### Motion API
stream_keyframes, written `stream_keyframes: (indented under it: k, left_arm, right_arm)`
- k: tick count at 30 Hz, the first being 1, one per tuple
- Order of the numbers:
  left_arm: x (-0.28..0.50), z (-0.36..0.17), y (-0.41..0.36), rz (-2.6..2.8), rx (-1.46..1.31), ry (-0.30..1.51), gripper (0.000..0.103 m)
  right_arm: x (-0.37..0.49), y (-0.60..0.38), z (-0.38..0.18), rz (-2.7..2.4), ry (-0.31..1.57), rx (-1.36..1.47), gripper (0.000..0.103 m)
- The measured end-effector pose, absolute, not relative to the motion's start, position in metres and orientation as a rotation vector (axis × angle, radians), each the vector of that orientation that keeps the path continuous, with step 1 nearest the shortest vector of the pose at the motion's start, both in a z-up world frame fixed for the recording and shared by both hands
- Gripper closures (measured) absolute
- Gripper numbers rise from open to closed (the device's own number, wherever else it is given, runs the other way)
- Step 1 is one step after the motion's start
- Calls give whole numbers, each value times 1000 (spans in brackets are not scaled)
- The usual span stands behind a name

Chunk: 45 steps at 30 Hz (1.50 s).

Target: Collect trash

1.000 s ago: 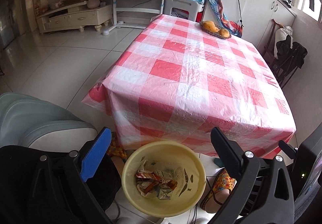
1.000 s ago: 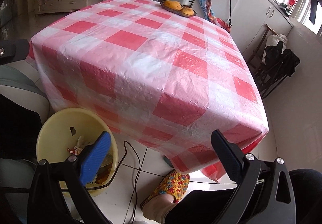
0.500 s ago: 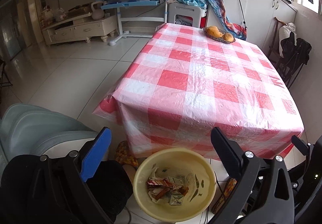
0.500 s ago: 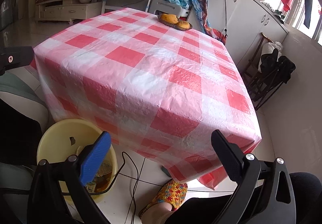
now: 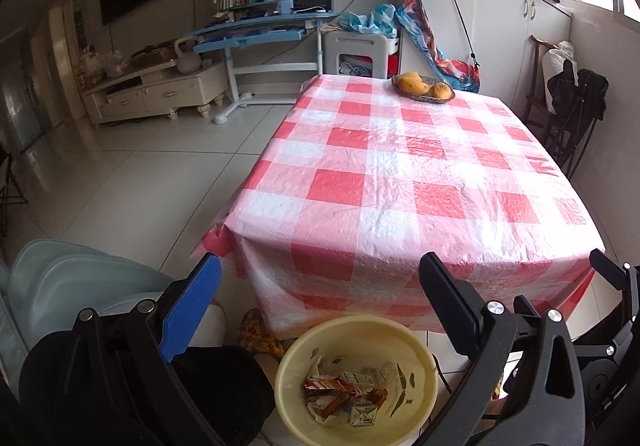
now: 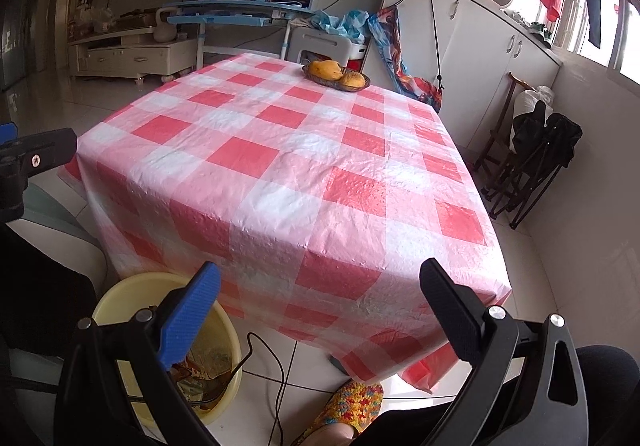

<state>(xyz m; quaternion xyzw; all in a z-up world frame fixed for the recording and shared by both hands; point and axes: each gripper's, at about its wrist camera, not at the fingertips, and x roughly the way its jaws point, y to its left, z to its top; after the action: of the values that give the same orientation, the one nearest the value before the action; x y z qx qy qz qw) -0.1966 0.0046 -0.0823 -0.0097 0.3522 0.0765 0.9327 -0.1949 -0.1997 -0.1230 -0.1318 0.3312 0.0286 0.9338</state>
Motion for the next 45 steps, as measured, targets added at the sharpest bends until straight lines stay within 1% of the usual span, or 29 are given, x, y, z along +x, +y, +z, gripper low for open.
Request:
stream_keyframes:
  k: [9, 22, 27, 45]
  left_arm:
    - [-190, -83, 7, 196, -17, 757, 7]
    - [-194, -71, -14, 156, -18, 692, 7]
    - [-196, -65, -23, 134, -15, 669, 7]
    - [-198, -60, -29, 119, -11, 643, 7]
  right_arm:
    - [-196, -205, -115, 66, 654, -246, 8]
    - [-209, -225, -90, 90, 530, -159, 8]
    - [-217, -227, -83, 99, 469, -167, 8]
    - [-226, -229, -75, 118, 401, -162, 8]
